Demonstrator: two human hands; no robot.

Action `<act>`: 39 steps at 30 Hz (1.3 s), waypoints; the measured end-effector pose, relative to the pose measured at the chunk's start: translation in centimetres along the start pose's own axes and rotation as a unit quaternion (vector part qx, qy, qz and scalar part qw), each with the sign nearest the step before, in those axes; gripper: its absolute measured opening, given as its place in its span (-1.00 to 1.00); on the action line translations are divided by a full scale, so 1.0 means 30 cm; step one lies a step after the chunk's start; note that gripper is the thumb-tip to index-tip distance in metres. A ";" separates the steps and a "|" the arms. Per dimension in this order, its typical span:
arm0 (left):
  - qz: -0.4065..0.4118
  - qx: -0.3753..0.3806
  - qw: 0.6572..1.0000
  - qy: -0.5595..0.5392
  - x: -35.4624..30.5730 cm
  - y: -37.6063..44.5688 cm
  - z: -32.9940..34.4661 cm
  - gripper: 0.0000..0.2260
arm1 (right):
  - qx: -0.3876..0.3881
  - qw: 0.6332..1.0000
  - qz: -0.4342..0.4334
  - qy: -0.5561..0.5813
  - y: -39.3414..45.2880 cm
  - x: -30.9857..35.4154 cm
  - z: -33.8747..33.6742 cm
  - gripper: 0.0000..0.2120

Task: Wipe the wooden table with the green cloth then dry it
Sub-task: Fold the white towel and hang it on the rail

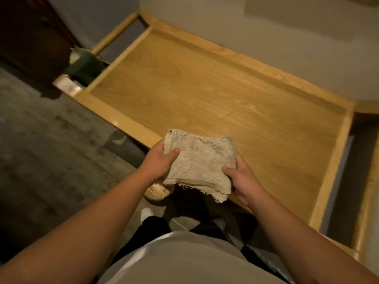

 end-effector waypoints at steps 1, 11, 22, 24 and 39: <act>-0.002 -0.009 1.000 -0.023 0.020 -0.012 -0.059 -0.88 | 0.013 1.000 0.001 -0.005 0.007 0.002 0.067 -0.47; -0.091 0.028 0.901 -0.423 0.273 -0.134 -0.647 -0.67 | 0.093 0.993 -0.005 -0.067 0.051 -0.086 0.753 -0.48; -0.059 0.017 0.899 -0.433 0.372 -0.146 -1.293 -0.63 | 0.157 0.985 -0.031 -0.064 0.126 -0.145 1.381 -0.45; -0.049 0.024 0.897 -0.439 0.370 -0.114 -1.361 -0.59 | 0.161 0.984 -0.034 -0.066 0.160 -0.127 1.444 -0.44; -0.029 0.145 0.920 -0.364 0.144 0.547 -1.683 -0.51 | 0.101 0.990 -0.093 -0.009 0.616 0.142 1.715 -0.54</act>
Point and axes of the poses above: each hand's wrist, its own y-axis towards the middle knuckle, its own z-axis out of the palm, x = y × z, the point moved 6 cm from there along y, towards the middle knuckle, and after that the axes turned 3 degrees about z, right-handed, at the moved point
